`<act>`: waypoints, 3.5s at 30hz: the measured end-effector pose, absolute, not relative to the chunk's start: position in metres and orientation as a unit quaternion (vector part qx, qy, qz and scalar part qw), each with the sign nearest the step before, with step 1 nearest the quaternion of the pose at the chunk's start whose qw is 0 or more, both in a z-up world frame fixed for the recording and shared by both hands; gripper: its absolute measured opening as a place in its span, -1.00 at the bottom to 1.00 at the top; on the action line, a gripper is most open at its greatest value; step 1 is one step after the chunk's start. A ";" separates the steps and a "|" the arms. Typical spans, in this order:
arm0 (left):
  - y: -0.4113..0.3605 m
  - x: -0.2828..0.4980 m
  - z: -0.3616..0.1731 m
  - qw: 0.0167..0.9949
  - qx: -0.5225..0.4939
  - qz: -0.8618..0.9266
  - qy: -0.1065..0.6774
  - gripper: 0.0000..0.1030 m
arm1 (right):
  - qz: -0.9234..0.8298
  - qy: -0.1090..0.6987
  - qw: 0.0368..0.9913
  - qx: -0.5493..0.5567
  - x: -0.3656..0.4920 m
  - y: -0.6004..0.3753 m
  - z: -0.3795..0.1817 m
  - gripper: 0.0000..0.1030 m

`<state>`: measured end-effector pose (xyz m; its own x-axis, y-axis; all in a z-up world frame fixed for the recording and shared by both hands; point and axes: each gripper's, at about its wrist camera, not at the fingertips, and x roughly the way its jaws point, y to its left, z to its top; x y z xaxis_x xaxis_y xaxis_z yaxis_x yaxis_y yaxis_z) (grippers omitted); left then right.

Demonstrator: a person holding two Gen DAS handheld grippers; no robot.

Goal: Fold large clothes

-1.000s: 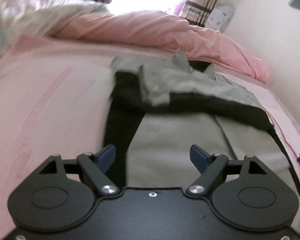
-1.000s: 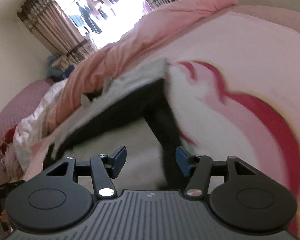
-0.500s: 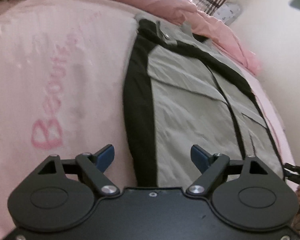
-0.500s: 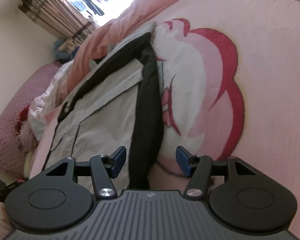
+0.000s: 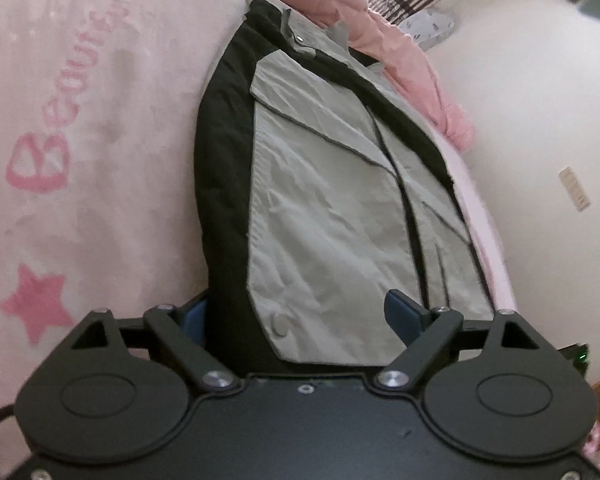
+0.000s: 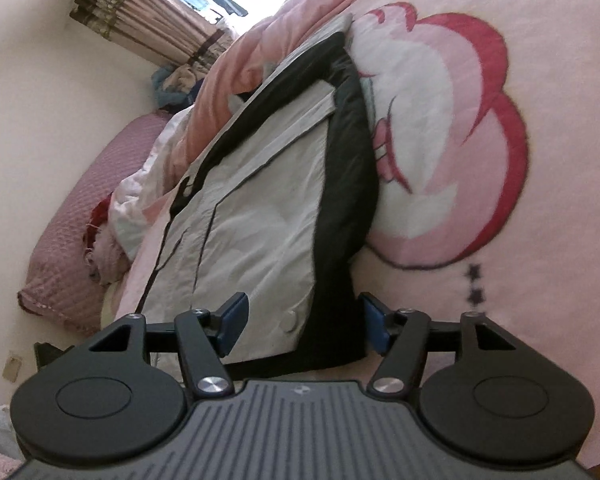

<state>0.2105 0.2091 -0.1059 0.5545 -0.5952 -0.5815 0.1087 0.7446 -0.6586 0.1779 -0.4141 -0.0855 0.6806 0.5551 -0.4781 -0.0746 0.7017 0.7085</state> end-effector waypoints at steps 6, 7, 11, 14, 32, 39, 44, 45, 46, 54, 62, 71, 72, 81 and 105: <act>0.207 0.220 -0.110 0.834 -0.310 -0.221 0.399 0.83 | 0.192 0.348 0.849 0.347 0.192 -0.405 -0.086 0.58; 0.205 0.222 -0.109 0.834 -0.308 -0.221 0.400 0.82 | 0.192 0.349 0.849 0.347 0.194 -0.404 -0.086 0.58; 0.195 0.221 -0.104 0.848 -0.278 -0.202 0.404 0.63 | 0.192 0.357 0.854 0.326 0.194 -0.398 -0.083 0.57; 0.188 0.216 -0.100 0.867 -0.232 -0.170 0.406 -0.04 | 0.192 0.360 0.857 0.316 0.190 -0.395 -0.081 0.53; 0.214 0.234 -0.067 0.860 -0.339 -0.203 0.323 -0.88 | 0.237 0.284 0.834 0.410 0.207 -0.410 -0.053 -0.76; 0.211 0.297 -0.026 0.871 -0.347 -0.219 0.270 -0.88 | 0.241 0.228 0.829 0.451 0.264 -0.415 -0.020 -0.77; 0.206 0.378 0.000 0.876 -0.344 -0.219 0.258 -0.88 | 0.223 0.211 0.840 0.448 0.347 -0.417 0.009 -0.77; 0.204 0.399 0.007 0.879 -0.337 -0.219 0.256 -0.88 | 0.220 0.209 0.840 0.449 0.369 -0.418 0.014 -0.77; 0.202 0.422 0.013 0.882 -0.331 -0.216 0.257 -0.87 | 0.217 0.208 0.839 0.454 0.390 -0.419 0.018 -0.76; 0.192 0.605 -0.003 0.878 -0.316 -0.153 0.326 -0.06 | 0.146 0.252 0.829 0.477 0.581 -0.419 0.009 -0.08; 0.219 0.574 -0.023 0.908 -0.256 -0.094 0.317 0.35 | 0.141 0.240 0.833 0.479 0.582 -0.442 -0.019 0.52; 0.193 0.608 -0.037 0.932 -0.149 -0.090 0.319 0.35 | 0.063 0.264 0.928 0.254 0.601 -0.406 0.006 0.53; 0.183 0.618 -0.040 0.932 -0.136 -0.090 0.324 0.36 | 0.059 0.268 0.931 0.241 0.609 -0.399 0.008 0.53; 0.139 0.655 -0.055 0.937 -0.054 -0.085 0.334 0.18 | 0.048 0.320 0.934 0.150 0.635 -0.373 -0.007 0.05; 0.145 0.650 -0.040 0.943 -0.033 0.017 0.331 0.16 | -0.037 0.294 0.951 0.092 0.623 -0.355 0.000 -0.26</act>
